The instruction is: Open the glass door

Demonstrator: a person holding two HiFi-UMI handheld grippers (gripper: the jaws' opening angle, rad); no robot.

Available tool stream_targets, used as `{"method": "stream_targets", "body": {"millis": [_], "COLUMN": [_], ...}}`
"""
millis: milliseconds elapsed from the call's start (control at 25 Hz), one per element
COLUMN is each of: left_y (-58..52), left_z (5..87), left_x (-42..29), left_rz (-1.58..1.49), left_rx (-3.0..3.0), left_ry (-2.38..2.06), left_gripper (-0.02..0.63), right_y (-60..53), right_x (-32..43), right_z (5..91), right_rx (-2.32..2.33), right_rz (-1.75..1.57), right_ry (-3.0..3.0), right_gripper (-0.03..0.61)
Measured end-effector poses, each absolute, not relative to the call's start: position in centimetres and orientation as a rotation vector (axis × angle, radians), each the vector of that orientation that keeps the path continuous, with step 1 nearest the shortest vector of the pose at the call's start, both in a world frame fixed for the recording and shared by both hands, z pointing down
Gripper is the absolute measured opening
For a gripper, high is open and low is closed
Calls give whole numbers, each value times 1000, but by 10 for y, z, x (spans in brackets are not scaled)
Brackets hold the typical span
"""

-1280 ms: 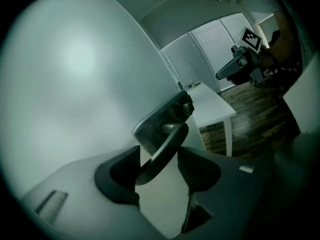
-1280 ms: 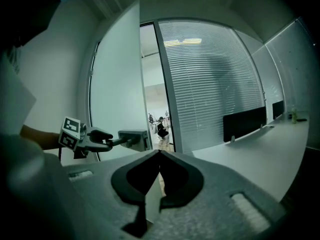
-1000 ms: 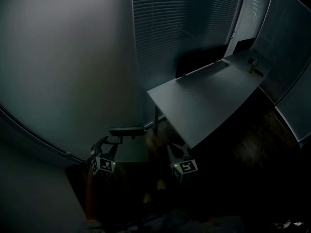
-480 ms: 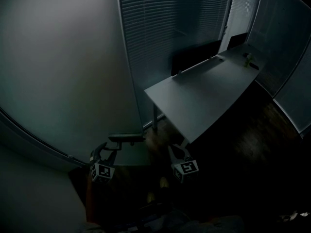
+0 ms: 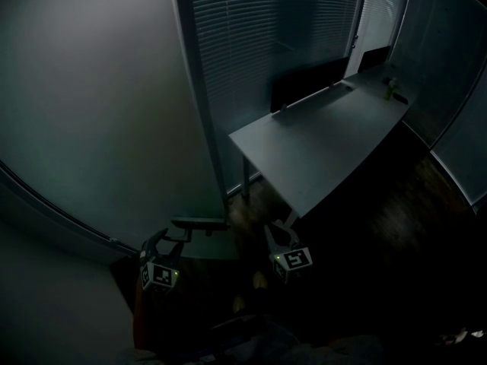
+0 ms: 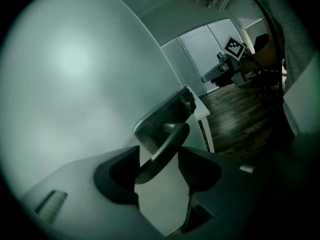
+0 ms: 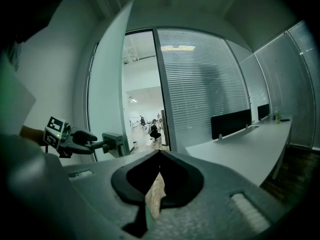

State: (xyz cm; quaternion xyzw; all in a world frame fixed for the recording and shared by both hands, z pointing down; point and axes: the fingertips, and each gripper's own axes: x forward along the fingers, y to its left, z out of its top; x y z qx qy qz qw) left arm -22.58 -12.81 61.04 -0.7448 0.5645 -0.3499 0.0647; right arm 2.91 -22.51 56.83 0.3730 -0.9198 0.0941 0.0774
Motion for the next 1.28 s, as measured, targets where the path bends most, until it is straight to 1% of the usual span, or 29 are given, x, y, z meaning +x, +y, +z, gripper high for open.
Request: {"method": "stream_targets", "body": {"millis": [1280], "left_y": [-41], "left_z": [610], "left_x": [-217], "left_rz": [-1091], "left_rx": [-2290], "left_ry": [1617], "left_gripper": [242], "right_y": [-197], "right_x": [14], "right_z": [565], "right_rx": [1092], "right_rz": [243], "right_ry": [-2768], "right_gripper": [2]}}
